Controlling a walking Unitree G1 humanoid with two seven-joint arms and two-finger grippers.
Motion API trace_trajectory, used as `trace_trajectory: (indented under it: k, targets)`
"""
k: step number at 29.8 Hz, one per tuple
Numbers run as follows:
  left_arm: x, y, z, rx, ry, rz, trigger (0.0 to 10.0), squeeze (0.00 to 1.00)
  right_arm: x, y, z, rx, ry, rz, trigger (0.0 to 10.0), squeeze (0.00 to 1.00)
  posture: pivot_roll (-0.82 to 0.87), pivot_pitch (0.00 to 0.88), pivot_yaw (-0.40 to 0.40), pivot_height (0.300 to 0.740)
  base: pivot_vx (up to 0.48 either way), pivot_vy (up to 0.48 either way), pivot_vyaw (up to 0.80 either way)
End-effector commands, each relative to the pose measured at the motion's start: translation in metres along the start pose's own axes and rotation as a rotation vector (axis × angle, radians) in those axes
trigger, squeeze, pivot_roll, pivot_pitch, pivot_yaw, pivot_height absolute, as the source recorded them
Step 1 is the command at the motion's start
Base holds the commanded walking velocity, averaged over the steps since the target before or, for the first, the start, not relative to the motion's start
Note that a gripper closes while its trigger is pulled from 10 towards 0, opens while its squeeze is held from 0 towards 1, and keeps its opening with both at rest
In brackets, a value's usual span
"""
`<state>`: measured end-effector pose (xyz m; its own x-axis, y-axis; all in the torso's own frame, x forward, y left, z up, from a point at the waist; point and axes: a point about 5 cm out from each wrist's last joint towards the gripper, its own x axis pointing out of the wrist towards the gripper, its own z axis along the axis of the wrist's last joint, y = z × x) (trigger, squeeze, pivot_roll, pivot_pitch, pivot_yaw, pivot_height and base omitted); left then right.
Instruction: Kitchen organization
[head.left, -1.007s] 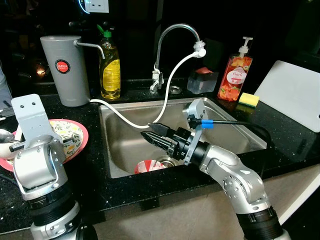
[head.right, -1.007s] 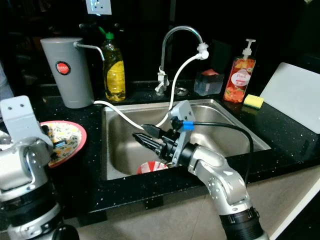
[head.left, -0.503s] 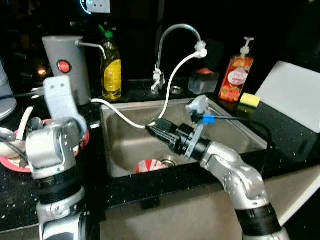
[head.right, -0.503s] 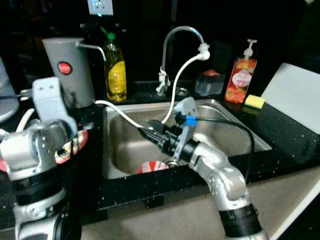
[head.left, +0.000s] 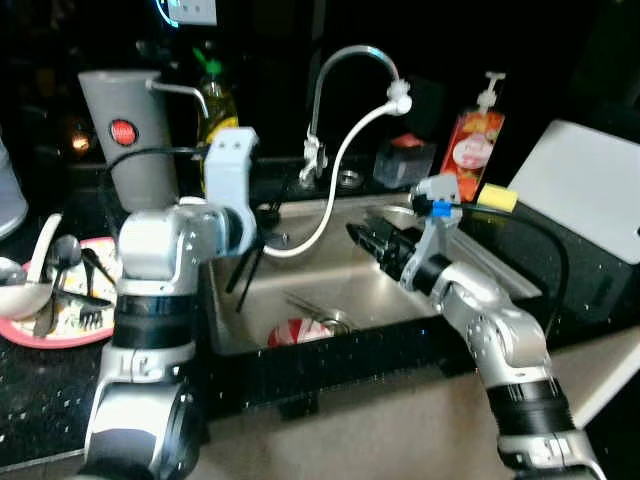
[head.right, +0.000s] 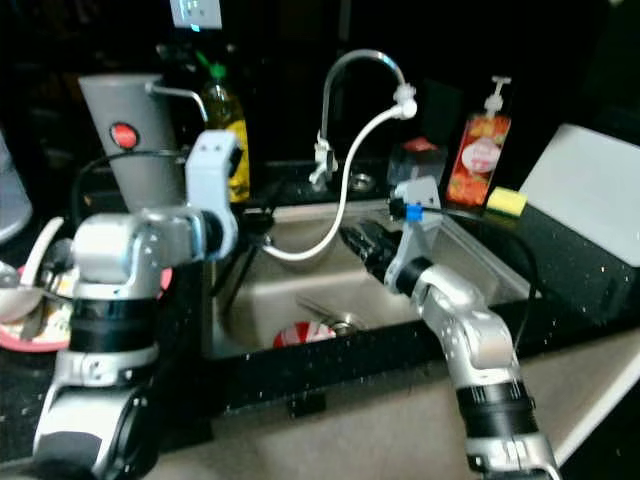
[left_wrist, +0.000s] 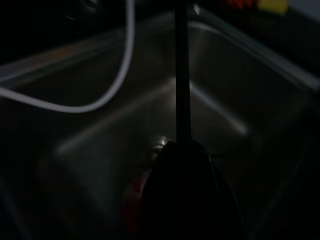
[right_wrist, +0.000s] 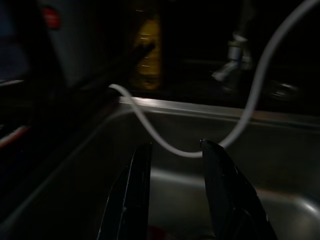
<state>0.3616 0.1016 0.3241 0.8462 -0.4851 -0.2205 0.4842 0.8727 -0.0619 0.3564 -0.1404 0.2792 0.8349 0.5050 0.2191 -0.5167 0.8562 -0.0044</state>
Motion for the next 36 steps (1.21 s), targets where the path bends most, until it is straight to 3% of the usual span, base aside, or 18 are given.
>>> trace_trajectory:
  k: [1, 3, 10, 15, 21, 24, 25, 26, 27, 28, 34, 35, 36]
  targets:
    - [0.009, -0.006, -0.003, 0.03, 0.024, -0.032, 10.0, 0.0, -0.002, -0.009, 0.001, -0.004, 0.002, -0.051, 10.0, 0.0, 0.06, 0.046, -0.037, 0.74, 0.0, 0.0, 0.0]
    - [0.021, -0.009, -0.012, 0.053, 0.056, -0.042, 10.0, 0.0, -0.003, -0.013, 0.0, -0.01, 0.009, -0.087, 10.0, 0.0, 0.06, 0.048, -0.038, 0.74, 0.0, 0.0, 0.0]
    - [0.04, -0.005, -0.018, 0.087, 0.091, -0.001, 10.0, 0.0, -0.002, -0.014, 0.001, 0.009, -0.013, -0.106, 10.0, 0.0, 0.06, 0.053, -0.043, 0.74, 0.0, 0.0, 0.0]
    - [0.053, 0.005, -0.027, 0.188, 0.097, 0.082, 10.0, 0.0, 0.001, -0.006, 0.002, 0.025, -0.027, -0.061, 10.0, 0.0, 0.06, 0.059, -0.043, 0.74, 0.0, 0.0, 0.0]
    - [0.058, 0.004, -0.039, 0.123, 0.105, 0.069, 10.0, 0.0, 0.003, 0.001, -0.007, 0.039, -0.002, -0.046, 10.0, 0.0, 0.07, 0.061, -0.045, 0.74, 0.0, 0.0, 0.0]
    - [0.06, -0.004, -0.047, 0.103, 0.124, 0.03, 10.0, 0.0, 0.005, 0.007, -0.01, 0.056, -0.009, -0.04, 10.0, 0.0, 0.07, 0.06, -0.044, 0.74, 0.0, 0.0, 0.0]
    - [0.06, -0.008, -0.05, 0.108, 0.13, 0.012, 10.0, 0.06, 0.006, 0.008, -0.009, 0.058, -0.023, -0.045, 10.0, 0.0, 0.07, 0.06, -0.044, 0.74, 0.0, 0.0, 0.0]
    - [0.06, -0.008, -0.05, 0.108, 0.13, 0.012, 10.0, 0.06, 0.006, 0.008, -0.009, 0.058, -0.023, -0.045, 10.0, 0.0, 0.07, 0.06, -0.044, 0.74, 0.0, 0.0, 0.0]
    - [0.061, -0.01, -0.051, 0.121, 0.132, 0.003, 10.0, 0.35, 0.007, 0.009, -0.008, 0.062, -0.04, -0.051, 10.0, 0.0, 0.07, 0.06, -0.045, 0.74, 0.0, 0.0, 0.0]
    - [0.061, -0.01, -0.05, 0.136, 0.119, 0.004, 10.0, 1.0, 0.008, 0.009, -0.007, 0.067, -0.056, -0.057, 10.0, 0.0, 0.08, 0.061, -0.049, 0.74, 0.0, 0.0, 0.0]
    - [0.059, -0.009, -0.042, 0.154, 0.084, 0.013, 10.0, 1.0, 0.009, 0.009, -0.004, 0.076, -0.077, -0.066, 10.0, 0.0, 0.08, 0.059, -0.051, 0.74, 0.0, 0.0, 0.0]
    - [0.055, -0.009, -0.032, 0.17, 0.041, 0.011, 10.0, 1.0, 0.009, 0.008, -0.003, 0.077, -0.084, -0.069, 10.0, 0.0, 0.08, 0.056, -0.054, 0.74, 0.0, 0.0, 0.0]
    - [0.05, -0.009, -0.022, 0.193, 0.004, 0.008, 10.0, 0.0, 0.009, 0.008, -0.002, 0.078, -0.091, -0.072, 10.0, 0.0, 0.08, 0.055, -0.054, 0.74, 0.0, 0.0, 0.0]
